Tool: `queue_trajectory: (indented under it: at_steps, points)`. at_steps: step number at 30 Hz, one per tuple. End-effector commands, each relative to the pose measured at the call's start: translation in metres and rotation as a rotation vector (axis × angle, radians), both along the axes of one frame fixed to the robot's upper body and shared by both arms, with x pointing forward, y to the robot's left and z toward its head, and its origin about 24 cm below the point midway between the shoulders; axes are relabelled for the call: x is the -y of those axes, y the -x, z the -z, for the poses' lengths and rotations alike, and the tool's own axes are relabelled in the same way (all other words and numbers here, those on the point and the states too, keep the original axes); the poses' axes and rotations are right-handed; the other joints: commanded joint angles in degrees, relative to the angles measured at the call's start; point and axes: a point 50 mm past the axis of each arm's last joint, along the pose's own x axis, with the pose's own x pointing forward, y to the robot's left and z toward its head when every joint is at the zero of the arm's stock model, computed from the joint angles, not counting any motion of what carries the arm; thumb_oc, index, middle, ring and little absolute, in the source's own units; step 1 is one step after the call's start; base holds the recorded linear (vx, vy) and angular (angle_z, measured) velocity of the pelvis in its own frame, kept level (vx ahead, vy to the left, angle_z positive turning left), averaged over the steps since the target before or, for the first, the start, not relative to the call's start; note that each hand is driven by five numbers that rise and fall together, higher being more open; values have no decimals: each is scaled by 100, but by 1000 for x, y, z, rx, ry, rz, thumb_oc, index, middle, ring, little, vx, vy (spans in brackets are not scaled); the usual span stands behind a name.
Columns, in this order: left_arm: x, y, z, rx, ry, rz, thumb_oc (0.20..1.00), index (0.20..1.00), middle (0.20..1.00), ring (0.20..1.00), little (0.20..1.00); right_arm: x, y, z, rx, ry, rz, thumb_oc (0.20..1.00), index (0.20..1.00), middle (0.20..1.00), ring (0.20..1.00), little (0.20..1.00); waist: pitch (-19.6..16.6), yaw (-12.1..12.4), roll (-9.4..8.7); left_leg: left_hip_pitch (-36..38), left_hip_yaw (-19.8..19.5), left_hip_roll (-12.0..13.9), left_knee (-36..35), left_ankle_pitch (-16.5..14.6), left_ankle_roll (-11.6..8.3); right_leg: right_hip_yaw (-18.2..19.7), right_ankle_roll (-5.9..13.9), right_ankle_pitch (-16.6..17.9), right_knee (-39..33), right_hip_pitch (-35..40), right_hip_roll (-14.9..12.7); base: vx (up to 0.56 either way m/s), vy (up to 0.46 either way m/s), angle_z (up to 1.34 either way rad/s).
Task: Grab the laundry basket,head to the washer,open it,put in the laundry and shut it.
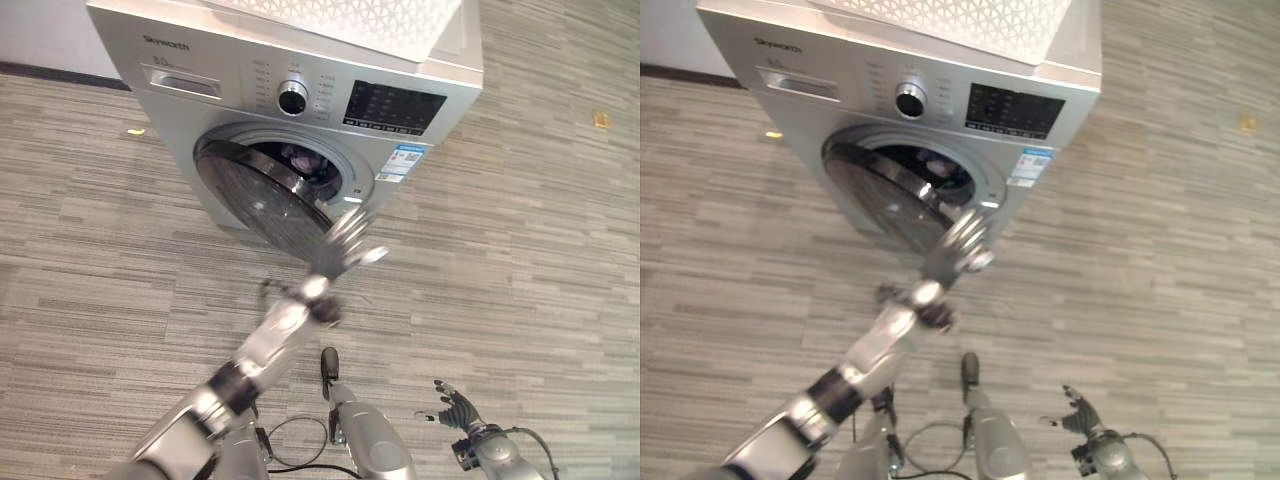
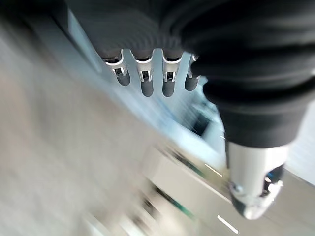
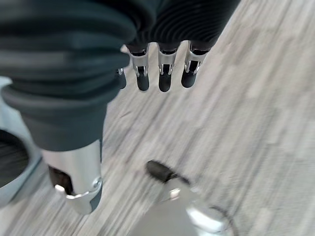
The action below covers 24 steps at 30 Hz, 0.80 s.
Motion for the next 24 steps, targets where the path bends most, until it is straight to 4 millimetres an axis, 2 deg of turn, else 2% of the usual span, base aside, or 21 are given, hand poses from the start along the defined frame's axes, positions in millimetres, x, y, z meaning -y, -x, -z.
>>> queue_trajectory:
  at_steps: [1,3,4,5,6,8,9,10,11,12,13,14,16,17,18,19,21,22,23,24]
  points:
    - [-4,5,-2,99,-135,157,1000,1000,1000,1000,1000,1,-1,-2,28,-36,1,1000,1000,1000,1000,1000,-101,141,-109,221,-23,77,15,-465,80,203,511,-1,20,-221,-313,52,25,20]
    - [-43,31,34,-13,-315,180,1000,1000,1000,1000,1000,13,-2,-7,36,-48,19,1000,1000,1000,1000,1000,-190,233,32,342,3,94,15,-488,82,206,496,-44,30,-124,-274,84,37,13]
    - [-47,32,34,18,-423,220,1000,1000,1000,1000,1000,16,-2,-8,39,-51,20,1000,1000,1000,1000,1000,-202,234,66,366,-11,98,17,-496,82,235,497,-53,35,-113,-261,54,23,8]
    - [-47,32,34,18,-423,220,1000,1000,1000,1000,1000,16,-2,-8,40,-51,20,1000,1000,1000,1000,1000,-210,232,58,348,-11,90,15,-477,84,237,497,-40,31,-130,-269,18,2,6]
    - [-50,28,30,62,-496,226,1000,1000,1000,1000,1000,18,-3,-10,49,-55,25,1000,1000,1000,1000,1000,-216,229,67,354,-13,91,15,-478,83,247,495,-38,33,-131,-263,12,-5,6]
    - [-41,15,21,181,-668,259,1000,1000,1000,1000,1000,19,-8,-15,78,-64,25,1000,1000,1000,1000,1000,-214,197,85,309,-34,95,15,-471,83,282,507,-25,27,-179,-253,-4,-9,4]
    - [-34,-6,5,369,-891,239,1000,1000,1000,1000,1000,17,-13,-21,121,-72,24,1000,1000,1000,1000,1000,-185,152,83,234,-48,116,15,-463,68,285,513,-29,28,-249,-242,-49,-24,0]
    - [-26,-19,-3,448,-989,234,1000,1000,1000,1000,1000,16,-16,-23,139,-68,17,1000,1000,1000,1000,1000,-158,110,67,165,-61,123,15,-445,60,287,514,-18,30,-315,-235,-44,-24,0]
    - [-25,-20,-4,451,-989,234,1000,1000,1000,1000,1000,16,-16,-23,141,-68,18,1000,1000,1000,1000,1000,-164,110,64,139,-65,114,15,-422,64,286,513,-1,25,-336,-244,-64,-34,5]
    - [-16,-52,-26,627,-1229,172,1000,1000,1000,1000,1000,14,-22,-27,170,-48,1,1000,1000,1000,1000,1000,-82,0,23,43,-91,153,15,-407,42,308,522,9,39,-448,-224,-49,-24,2]
    - [-15,-53,-27,630,-1230,172,1000,1000,1000,1000,1000,14,-22,-27,171,-48,3,1000,1000,1000,1000,1000,-83,2,17,20,-94,143,15,-384,46,307,521,26,35,-467,-233,-62,-42,1]
    - [-17,-82,-51,778,-1523,129,1000,1000,1000,1000,1000,13,-30,-32,210,-35,-10,1000,1000,1000,1000,1000,-21,-157,-59,-77,-77,194,15,-378,8,350,550,63,35,-578,-212,-46,-20,-8]
    - [-28,-101,-68,852,-1773,109,1000,1000,1000,1000,1000,12,-38,-37,243,-50,-12,1000,1000,1000,1000,1000,10,-307,-153,-159,-24,247,15,-372,-23,425,568,117,32,-717,-191,-37,-17,-5]
    - [-27,-101,-68,854,-1774,108,1000,1000,1000,1000,1000,12,-38,-38,245,-51,-12,1000,1000,1000,1000,1000,5,-308,-163,-183,-24,236,15,-348,-20,428,566,137,28,-739,-201,-20,-7,-20]
    - [-47,-110,-76,824,-1936,94,1000,1000,1000,1000,1000,13,-42,-42,262,-64,-22,1000,1000,1000,1000,1000,26,-433,-240,-231,51,304,15,-354,-46,497,586,173,29,-855,-168,-7,-2,-38]
    - [-56,-114,-81,799,-1992,88,1000,1000,1000,1000,1000,13,-44,-45,270,-68,-32,1000,1000,1000,1000,1000,25,-500,-300,-253,96,331,15,-354,-55,544,595,198,19,-904,-152,0,-7,-46]
    - [-75,-120,-95,733,-2054,35,1000,1000,1000,1000,1000,15,-47,-51,285,-68,-48,1000,1000,1000,1000,1000,27,-625,-395,-323,170,369,15,-339,-73,625,614,256,9,-1031,-116,1,-8,-44]
    - [-76,-120,-95,733,-2054,34,1000,1000,1000,1000,1000,15,-48,-51,285,-69,-48,1000,1000,1000,1000,1000,23,-626,-396,-328,172,369,15,-338,-73,628,614,257,10,-1038,-117,-3,-5,-41]
    - [-96,-124,-115,686,-2063,-77,1000,1000,1000,1000,1000,18,-49,-56,307,-79,-45,1000,1000,1000,1000,1000,30,-737,-469,-414,228,398,15,-318,-88,709,626,324,-7,-1168,-103,0,-15,-36]
    - [-103,-125,-125,682,-2067,-125,1000,1000,1000,1000,1000,18,-47,-57,308,-81,-44,1000,1000,1000,1000,1000,26,-772,-489,-450,255,414,15,-305,-98,714,629,344,-7,-1223,-107,2,-23,-31]
